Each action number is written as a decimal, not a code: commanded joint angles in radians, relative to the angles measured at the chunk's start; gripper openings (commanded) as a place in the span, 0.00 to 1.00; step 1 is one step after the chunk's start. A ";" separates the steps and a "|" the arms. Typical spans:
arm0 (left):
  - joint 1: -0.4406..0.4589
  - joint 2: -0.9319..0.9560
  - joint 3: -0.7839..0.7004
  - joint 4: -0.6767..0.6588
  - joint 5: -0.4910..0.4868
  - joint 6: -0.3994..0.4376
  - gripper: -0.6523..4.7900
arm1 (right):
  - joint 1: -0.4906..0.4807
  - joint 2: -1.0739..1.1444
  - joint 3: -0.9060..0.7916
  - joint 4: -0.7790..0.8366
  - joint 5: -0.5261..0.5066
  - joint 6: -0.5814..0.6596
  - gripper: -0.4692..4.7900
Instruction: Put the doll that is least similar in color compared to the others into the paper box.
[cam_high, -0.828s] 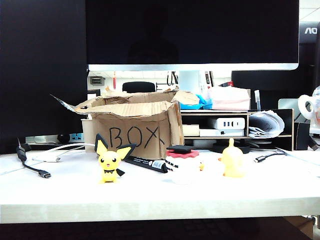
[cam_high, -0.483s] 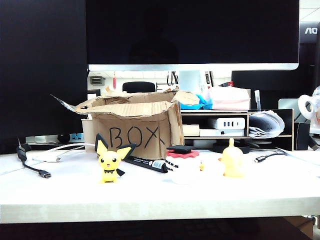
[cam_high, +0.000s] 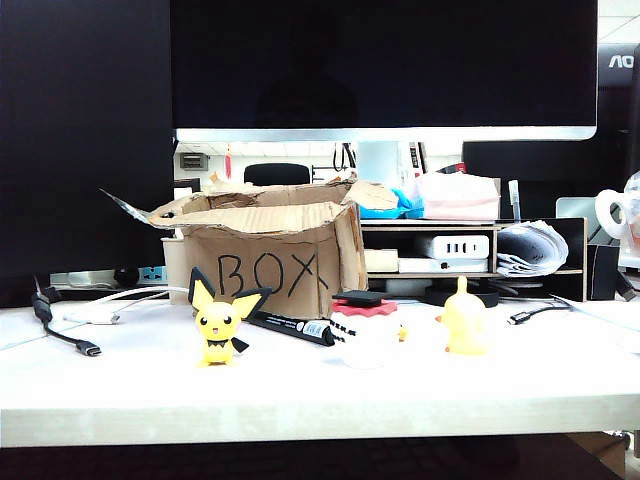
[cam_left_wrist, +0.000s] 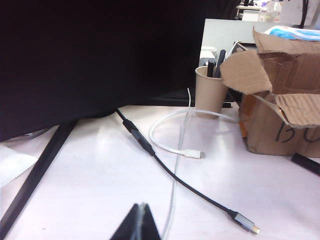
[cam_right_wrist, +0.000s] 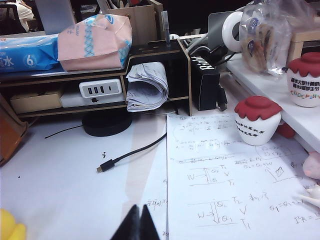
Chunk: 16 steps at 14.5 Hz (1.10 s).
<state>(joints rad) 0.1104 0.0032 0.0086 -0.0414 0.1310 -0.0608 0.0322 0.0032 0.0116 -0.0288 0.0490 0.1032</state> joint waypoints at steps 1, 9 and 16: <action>-0.005 0.000 0.001 0.013 0.004 0.001 0.11 | 0.000 0.000 -0.003 0.010 0.000 -0.004 0.08; -0.664 0.294 0.001 0.012 0.004 0.001 0.11 | 0.001 0.000 -0.003 0.002 -0.197 0.252 0.08; -0.751 0.296 0.001 0.013 0.004 0.001 0.11 | 0.003 0.081 0.059 -0.167 -0.528 0.393 0.08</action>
<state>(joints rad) -0.6426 0.3000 0.0086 -0.0414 0.1318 -0.0608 0.0357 0.0666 0.0467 -0.1810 -0.4736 0.5045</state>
